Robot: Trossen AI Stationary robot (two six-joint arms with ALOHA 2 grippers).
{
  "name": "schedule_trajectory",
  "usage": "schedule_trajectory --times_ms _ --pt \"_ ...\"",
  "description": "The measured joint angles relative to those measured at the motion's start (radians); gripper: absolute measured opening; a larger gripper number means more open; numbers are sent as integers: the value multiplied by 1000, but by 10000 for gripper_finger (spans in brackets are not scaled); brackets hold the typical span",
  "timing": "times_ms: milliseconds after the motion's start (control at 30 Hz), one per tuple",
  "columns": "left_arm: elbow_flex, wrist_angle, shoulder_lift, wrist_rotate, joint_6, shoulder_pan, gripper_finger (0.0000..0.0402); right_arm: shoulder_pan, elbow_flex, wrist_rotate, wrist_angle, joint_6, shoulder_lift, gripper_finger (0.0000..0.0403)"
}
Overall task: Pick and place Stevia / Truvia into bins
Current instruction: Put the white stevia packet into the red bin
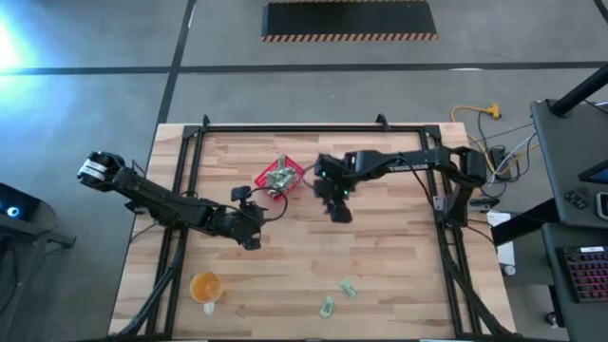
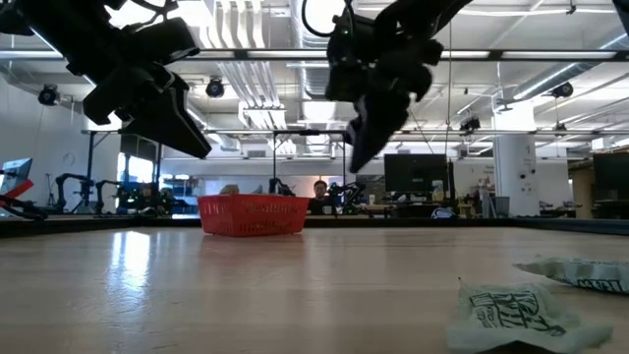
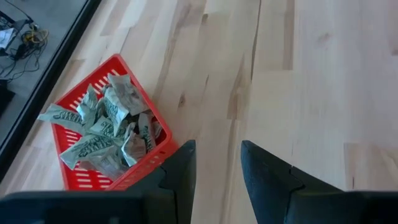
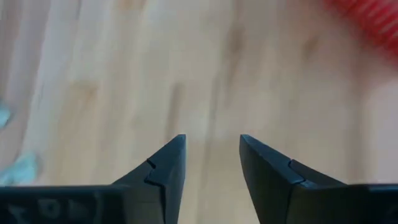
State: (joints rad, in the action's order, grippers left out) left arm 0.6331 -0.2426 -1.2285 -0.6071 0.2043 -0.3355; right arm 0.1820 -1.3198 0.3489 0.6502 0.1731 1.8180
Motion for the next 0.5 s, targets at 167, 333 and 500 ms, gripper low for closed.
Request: schedule_trajectory --times_ms 167,333,500 --pt "0 5 0 0 0 0 110 -73 20 1 150 -55 -3 133" --pt "0 19 0 2 0 0 110 -152 48 0 191 -131 -3 126" --pt "0 29 0 3 0 0 110 -232 86 0 193 -184 -3 125"
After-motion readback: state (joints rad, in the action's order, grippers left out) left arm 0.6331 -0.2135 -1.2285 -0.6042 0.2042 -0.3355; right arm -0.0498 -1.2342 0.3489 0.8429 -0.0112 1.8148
